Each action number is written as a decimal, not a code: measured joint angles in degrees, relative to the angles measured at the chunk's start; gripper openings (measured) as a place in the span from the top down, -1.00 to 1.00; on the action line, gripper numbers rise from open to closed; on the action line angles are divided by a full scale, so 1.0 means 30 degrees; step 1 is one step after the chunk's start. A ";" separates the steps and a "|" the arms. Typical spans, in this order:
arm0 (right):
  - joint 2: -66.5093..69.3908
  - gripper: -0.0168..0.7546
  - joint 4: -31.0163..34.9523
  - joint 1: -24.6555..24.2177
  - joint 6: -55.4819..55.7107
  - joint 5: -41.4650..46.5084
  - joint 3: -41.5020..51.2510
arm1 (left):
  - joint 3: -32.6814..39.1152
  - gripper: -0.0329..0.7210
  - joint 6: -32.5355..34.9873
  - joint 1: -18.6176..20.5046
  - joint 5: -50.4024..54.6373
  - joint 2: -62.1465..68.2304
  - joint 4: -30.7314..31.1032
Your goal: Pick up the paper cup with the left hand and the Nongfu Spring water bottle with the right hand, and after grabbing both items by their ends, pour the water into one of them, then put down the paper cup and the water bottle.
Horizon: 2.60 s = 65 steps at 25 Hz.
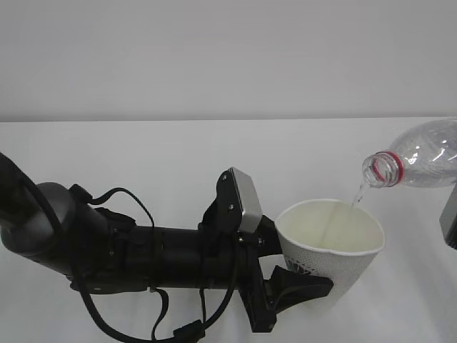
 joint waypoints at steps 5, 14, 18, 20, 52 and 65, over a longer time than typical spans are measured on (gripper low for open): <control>0.0000 -0.05 0.0000 0.0000 -0.0111 -0.0022 0.0000 | 0.0000 -0.36 0.0000 0.0000 0.0000 0.0000 0.0000; 0.0000 -0.05 0.0000 0.0000 -0.0153 -0.0022 0.0000 | 0.0000 -0.36 0.0000 0.0000 0.0031 0.0000 0.0000; 0.0000 -0.05 0.0000 0.0000 -0.0161 -0.0022 0.0000 | 0.0000 -0.36 0.0000 0.0000 0.0031 0.0000 0.0000; 0.0000 -0.05 0.0000 0.0000 -0.0200 -0.0022 0.0000 | 0.0000 -0.36 0.0000 0.0000 0.0031 0.0000 0.0000; 0.0000 -0.05 0.0227 0.0000 -0.0544 -0.0045 0.0000 | 0.0000 -0.36 0.0000 0.0000 0.0031 0.0000 0.0000; 0.0000 -0.05 0.0227 0.0000 -0.0779 -0.0045 0.0000 | 0.0000 -0.36 0.0000 0.0000 0.0031 0.0000 0.0000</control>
